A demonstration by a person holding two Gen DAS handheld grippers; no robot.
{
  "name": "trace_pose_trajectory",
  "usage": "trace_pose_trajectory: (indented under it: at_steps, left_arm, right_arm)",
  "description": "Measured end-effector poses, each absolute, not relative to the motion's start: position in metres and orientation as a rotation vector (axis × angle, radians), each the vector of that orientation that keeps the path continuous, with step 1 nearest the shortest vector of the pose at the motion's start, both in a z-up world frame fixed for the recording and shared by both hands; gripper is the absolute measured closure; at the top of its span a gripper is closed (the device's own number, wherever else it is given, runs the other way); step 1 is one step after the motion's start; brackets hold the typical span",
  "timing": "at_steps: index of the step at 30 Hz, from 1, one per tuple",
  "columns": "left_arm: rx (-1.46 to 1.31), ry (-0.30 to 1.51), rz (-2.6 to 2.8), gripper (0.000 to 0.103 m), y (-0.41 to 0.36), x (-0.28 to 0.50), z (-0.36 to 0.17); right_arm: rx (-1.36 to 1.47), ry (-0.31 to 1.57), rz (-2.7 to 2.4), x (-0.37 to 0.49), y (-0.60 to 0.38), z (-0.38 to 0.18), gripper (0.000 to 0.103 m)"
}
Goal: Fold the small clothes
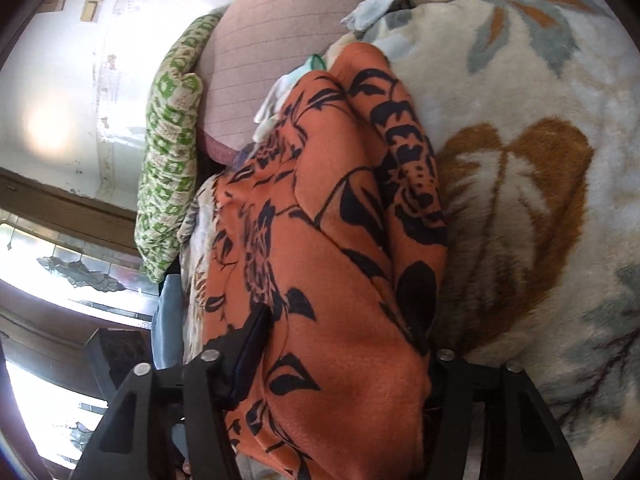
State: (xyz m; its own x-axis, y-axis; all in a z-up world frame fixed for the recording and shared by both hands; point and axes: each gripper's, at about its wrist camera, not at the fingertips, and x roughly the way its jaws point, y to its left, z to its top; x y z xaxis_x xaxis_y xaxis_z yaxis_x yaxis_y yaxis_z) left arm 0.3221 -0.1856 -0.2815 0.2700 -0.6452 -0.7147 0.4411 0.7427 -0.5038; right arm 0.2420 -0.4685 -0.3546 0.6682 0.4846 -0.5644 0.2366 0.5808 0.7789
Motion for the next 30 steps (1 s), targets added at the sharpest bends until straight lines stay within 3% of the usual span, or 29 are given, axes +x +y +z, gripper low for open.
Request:
trace_pose_trajectory:
  at_steps: [4, 9, 12, 13, 14, 18, 19, 20, 23, 25, 30]
  left_arm:
    - [-0.173, 1.024, -0.734, 0.058, -0.181, 0.320, -0.270]
    - [-0.132, 1.029, -0.692, 0.059, -0.175, 0.322, -0.265]
    - [-0.103, 1.072, -0.649, 0.042, -0.178, 0.325, -0.279]
    - [-0.096, 1.089, -0.634, 0.026, -0.179, 0.325, -0.282]
    - [-0.097, 1.101, -0.624, 0.019, -0.180, 0.326, -0.285]
    - [-0.102, 1.075, -0.627, 0.019, -0.178, 0.323, -0.286]
    - [-0.085, 1.052, -0.628, 0.022, -0.180, 0.320, -0.284]
    - [-0.068, 1.029, -0.638, 0.035, -0.182, 0.317, -0.281]
    - [0.009, 0.971, -0.625, 0.046, -0.189, 0.308, -0.273]
    - [0.032, 0.948, -0.620, 0.052, -0.190, 0.305, -0.269]
    - [0.034, 0.907, -0.605, 0.059, -0.187, 0.302, -0.255]
  right_arm:
    - [0.897, 0.851, 0.183, 0.244, -0.453, -0.341, 0.050]
    - [0.853, 0.843, 0.219, 0.248, -0.438, -0.332, 0.051]
    - [0.905, 0.906, 0.193, 0.252, -0.441, -0.350, 0.050]
    - [0.948, 0.926, 0.198, 0.253, -0.445, -0.358, 0.045]
    - [0.987, 0.931, 0.201, 0.252, -0.450, -0.362, 0.042]
    - [1.055, 0.932, 0.198, 0.253, -0.457, -0.368, 0.035]
    - [1.052, 0.926, 0.196, 0.252, -0.456, -0.369, 0.035]
    - [1.045, 0.919, 0.197, 0.252, -0.455, -0.370, 0.035]
    - [1.006, 0.896, 0.193, 0.251, -0.452, -0.368, 0.038]
    - [0.974, 0.893, 0.195, 0.252, -0.448, -0.364, 0.049]
    - [0.890, 0.851, 0.184, 0.252, -0.439, -0.344, 0.054]
